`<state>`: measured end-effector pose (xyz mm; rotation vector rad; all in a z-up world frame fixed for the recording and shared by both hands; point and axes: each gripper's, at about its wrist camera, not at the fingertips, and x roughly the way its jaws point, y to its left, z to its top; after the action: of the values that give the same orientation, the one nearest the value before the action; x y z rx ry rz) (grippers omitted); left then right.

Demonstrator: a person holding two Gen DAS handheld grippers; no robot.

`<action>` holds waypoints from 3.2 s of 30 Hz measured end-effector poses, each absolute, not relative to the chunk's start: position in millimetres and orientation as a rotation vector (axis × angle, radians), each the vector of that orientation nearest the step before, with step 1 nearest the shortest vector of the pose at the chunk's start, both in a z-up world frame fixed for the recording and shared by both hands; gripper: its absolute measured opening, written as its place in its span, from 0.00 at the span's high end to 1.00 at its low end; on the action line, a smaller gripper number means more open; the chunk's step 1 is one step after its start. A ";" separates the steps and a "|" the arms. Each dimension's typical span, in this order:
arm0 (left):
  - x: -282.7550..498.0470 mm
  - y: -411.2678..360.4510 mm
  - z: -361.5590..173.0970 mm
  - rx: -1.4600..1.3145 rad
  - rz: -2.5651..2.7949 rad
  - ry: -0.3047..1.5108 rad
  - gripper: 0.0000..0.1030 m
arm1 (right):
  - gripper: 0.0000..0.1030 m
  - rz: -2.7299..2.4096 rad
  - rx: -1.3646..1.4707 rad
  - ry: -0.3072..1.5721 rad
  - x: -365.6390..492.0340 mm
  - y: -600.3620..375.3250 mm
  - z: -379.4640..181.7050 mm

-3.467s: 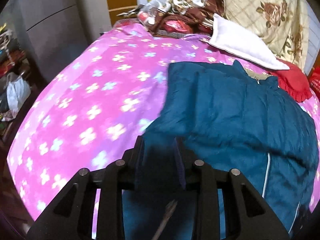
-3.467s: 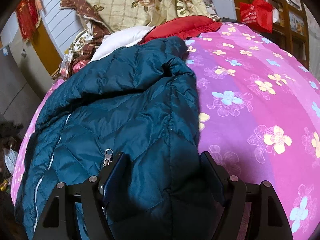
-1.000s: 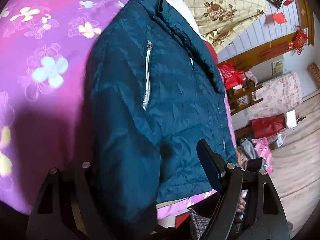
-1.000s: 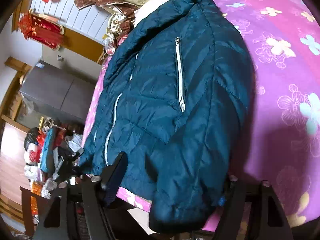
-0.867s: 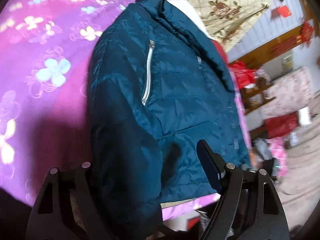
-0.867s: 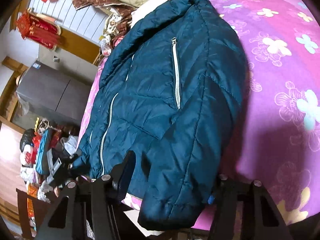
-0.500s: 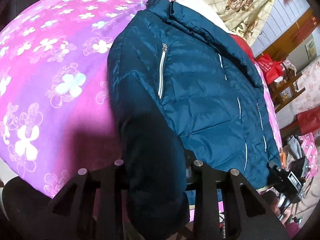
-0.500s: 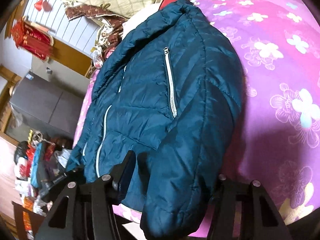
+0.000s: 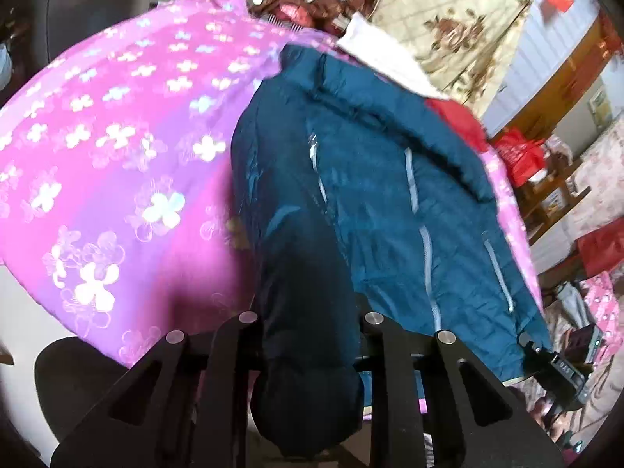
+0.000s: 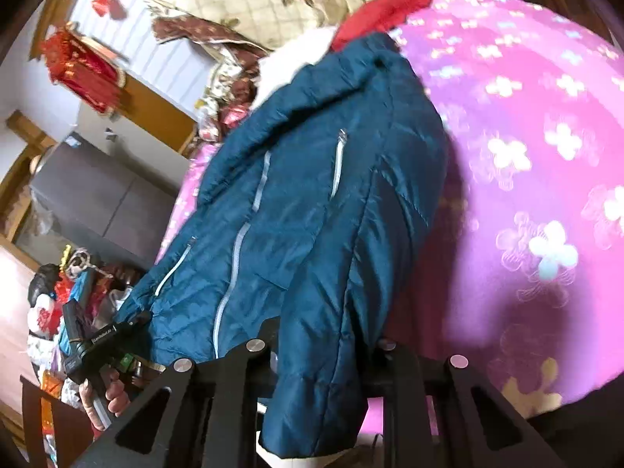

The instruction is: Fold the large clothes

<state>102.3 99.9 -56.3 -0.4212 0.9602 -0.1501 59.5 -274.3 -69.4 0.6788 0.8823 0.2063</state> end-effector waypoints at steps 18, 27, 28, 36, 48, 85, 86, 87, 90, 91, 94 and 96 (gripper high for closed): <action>37.8 96.8 5.1 -0.367 -0.165 0.804 0.82 | 0.81 0.285 0.577 0.793 6.6 -260.7 3.1; 62.1 95.6 23.6 -0.309 -0.142 0.743 0.82 | 0.81 0.281 0.543 0.722 36.6 -262.7 30.4; 63.7 94.6 26.4 -0.305 -0.142 0.738 0.82 | 0.81 0.279 0.542 0.717 41.2 -264.7 32.2; 99.4 86.9 56.7 -0.249 -0.123 0.660 0.82 | 0.81 0.249 0.502 0.661 82.6 -271.8 59.6; 181.1 73.6 71.6 -0.176 -0.060 0.650 0.82 | 0.81 0.169 0.421 0.643 170.3 -282.9 76.7; 503.8 37.2 -66.5 -0.074 0.248 0.954 0.76 | 0.80 -0.115 0.404 0.923 461.1 -334.6 -52.7; 505.9 39.7 -66.8 -0.096 0.242 0.964 0.76 | 0.78 -0.112 0.415 0.926 462.2 -335.9 -53.8; 506.3 43.5 -65.1 -0.126 0.231 0.967 0.76 | 0.77 -0.102 0.429 0.926 462.2 -337.0 -53.7; 497.6 63.3 -51.2 -0.268 0.159 0.939 0.71 | 0.64 -0.036 0.540 0.899 454.2 -348.3 -45.3; 492.8 71.0 -45.7 -0.327 0.121 0.928 0.69 | 0.53 0.002 0.595 0.882 451.3 -352.9 -41.7; 479.6 87.4 -30.4 -0.470 0.027 0.901 0.59 | 0.36 0.077 0.686 0.812 436.8 -361.7 -24.0; 472.1 97.2 -17.8 -0.547 -0.027 0.882 0.52 | 0.30 0.095 0.680 0.773 428.4 -361.0 -8.4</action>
<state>472.1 97.2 -17.8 -0.5470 0.8820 -0.0271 428.4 -361.0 -8.4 0.6795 0.7735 0.0947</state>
